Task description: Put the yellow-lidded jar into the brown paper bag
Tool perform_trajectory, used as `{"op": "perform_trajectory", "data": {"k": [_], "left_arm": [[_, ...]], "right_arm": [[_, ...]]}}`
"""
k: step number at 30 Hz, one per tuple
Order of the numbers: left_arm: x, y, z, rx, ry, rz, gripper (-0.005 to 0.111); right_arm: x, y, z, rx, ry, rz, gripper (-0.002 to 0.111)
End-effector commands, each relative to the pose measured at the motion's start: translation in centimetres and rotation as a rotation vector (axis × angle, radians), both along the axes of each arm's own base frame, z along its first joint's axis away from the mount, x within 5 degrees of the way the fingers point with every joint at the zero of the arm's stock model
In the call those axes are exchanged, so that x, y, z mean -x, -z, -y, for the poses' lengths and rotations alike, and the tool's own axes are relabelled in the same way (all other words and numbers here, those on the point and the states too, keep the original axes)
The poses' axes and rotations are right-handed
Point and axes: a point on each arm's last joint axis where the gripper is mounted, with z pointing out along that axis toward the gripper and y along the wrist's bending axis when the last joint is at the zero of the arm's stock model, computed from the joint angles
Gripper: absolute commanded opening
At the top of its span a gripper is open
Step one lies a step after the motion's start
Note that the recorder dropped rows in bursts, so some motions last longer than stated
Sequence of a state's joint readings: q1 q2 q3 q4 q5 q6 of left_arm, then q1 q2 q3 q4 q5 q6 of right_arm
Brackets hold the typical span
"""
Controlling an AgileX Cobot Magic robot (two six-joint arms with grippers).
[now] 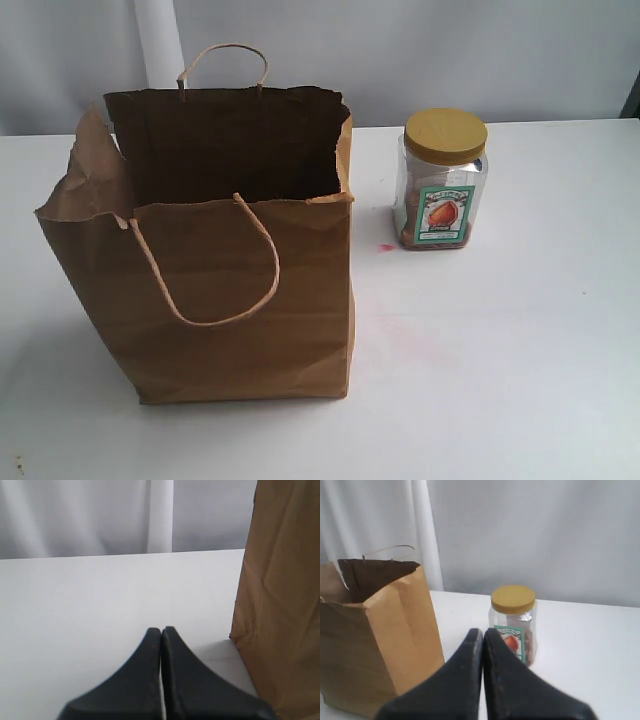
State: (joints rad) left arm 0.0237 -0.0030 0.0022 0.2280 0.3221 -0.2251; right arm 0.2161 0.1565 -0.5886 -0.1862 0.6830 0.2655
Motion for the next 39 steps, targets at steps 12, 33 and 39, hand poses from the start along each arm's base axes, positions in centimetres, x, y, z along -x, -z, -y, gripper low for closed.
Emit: {"op": "perform_trajectory", "data": {"k": [12,33,39], "left_arm": [[0.0,-0.1,0.0,0.007,0.003,0.003,0.001],[0.0,-0.1,0.0,0.007,0.003,0.003,0.001],[0.0,-0.1,0.0,0.007,0.003,0.003,0.001]], "right_arm": [[-16.2,-1.2,-3.0,0.224,0.011,-0.648,0.000],[-41.5,1.3,-1.3,0.314,0.051,-0.977,0.000],[-42.5,2.8,-1.2,0.322,0.030,-0.976,0.000]]}}
